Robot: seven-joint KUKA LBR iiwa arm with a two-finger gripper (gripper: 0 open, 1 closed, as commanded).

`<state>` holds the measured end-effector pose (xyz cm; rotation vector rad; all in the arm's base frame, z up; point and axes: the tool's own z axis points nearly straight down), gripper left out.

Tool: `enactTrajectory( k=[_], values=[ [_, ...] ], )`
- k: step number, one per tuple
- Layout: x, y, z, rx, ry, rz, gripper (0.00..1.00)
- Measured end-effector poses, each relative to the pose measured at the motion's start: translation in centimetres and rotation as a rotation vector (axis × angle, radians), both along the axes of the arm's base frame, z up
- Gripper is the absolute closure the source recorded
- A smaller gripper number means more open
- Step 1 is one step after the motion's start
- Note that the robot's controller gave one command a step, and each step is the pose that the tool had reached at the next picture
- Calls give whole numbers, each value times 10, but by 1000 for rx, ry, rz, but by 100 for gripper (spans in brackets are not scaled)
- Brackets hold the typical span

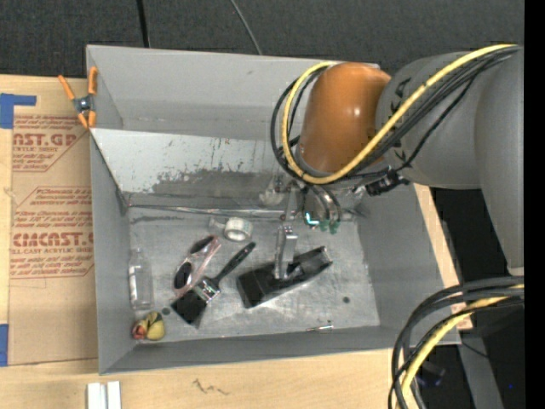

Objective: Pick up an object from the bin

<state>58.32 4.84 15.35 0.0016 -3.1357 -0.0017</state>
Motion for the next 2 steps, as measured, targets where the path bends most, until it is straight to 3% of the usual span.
enactTrajectory(
  k=[1, 2],
  values=[
    [2, 0, 4, 0, -8, 0, 0],
    [-22, -16, -31, 1, -17, 156, 0]
  ],
)
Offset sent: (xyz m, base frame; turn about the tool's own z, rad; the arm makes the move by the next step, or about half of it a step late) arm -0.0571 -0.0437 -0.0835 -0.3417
